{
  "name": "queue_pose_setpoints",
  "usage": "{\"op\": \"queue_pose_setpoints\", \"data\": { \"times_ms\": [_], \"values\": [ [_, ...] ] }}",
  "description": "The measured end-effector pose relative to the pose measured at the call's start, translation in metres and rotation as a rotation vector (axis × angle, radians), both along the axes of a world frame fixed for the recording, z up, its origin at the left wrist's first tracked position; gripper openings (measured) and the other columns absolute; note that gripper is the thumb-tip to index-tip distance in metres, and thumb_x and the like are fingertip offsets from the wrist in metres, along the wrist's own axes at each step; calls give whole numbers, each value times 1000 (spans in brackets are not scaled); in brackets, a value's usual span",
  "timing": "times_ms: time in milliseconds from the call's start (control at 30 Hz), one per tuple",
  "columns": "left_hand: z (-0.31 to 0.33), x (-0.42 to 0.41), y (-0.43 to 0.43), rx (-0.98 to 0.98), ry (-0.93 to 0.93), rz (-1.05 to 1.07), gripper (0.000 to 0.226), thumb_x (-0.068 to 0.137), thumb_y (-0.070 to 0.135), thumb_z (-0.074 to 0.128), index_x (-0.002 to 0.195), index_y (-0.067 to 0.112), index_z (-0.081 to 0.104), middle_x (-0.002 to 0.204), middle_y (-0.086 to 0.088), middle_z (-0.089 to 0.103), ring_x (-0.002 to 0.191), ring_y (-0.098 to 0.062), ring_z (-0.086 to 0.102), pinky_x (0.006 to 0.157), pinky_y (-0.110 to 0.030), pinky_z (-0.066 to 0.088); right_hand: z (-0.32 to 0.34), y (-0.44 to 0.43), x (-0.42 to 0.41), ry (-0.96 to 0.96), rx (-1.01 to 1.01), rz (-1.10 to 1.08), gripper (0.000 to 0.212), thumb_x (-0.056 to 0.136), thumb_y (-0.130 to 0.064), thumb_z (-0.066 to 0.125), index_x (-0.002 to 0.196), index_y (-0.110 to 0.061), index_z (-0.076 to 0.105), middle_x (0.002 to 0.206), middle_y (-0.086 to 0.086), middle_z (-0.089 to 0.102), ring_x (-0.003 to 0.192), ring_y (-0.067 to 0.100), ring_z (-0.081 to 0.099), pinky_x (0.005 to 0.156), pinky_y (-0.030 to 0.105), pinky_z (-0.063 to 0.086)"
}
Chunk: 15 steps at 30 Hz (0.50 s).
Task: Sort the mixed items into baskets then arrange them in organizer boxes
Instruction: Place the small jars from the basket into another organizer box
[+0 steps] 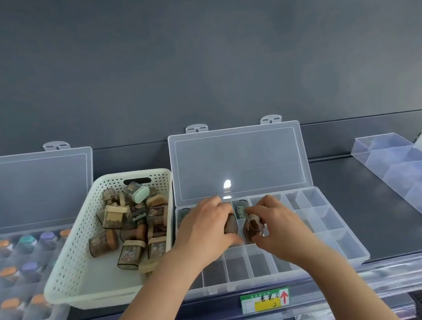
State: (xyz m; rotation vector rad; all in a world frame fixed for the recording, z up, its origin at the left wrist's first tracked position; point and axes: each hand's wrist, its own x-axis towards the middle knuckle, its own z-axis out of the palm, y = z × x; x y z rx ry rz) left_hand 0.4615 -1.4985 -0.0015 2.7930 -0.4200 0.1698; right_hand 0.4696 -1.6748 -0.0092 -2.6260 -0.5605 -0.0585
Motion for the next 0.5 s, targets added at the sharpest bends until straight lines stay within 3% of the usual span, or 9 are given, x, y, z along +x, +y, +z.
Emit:
{"op": "queue_pose_setpoints", "data": {
  "times_ms": [200, 333, 500],
  "values": [
    [-8, 1, 0, 11, 39, -3, 59, 72, 59, 69, 118, 24, 58, 104, 9, 54, 98, -11, 49, 73, -24, 36, -6, 1, 5, 34, -101, 40, 40, 83, -21, 62, 124, -19, 58, 118, -1, 49, 99, 17, 54, 85, 21, 47],
    [-16, -2, 3, 37, 88, -16, 63, 77, 61, 63, 128, 24, 56, 113, 6, 55, 105, -13, 48, 85, -27, 42, -9, 2, 9, 32, -135, 51, 32, 88, -26, 59, 119, -20, 61, 117, -2, 51, 102, 14, 51, 86, 21, 44],
    [-19, -2, 4, 32, 90, -13, 48, 87, 50, 59, 126, 22, 60, 113, 5, 55, 106, -13, 47, 89, -30, 44, -10, 2, 12, 14, -143, 46, 29, 90, -32, 60, 117, -21, 64, 115, -2, 54, 99, 15, 54, 83, 19, 42]
  ]
}}
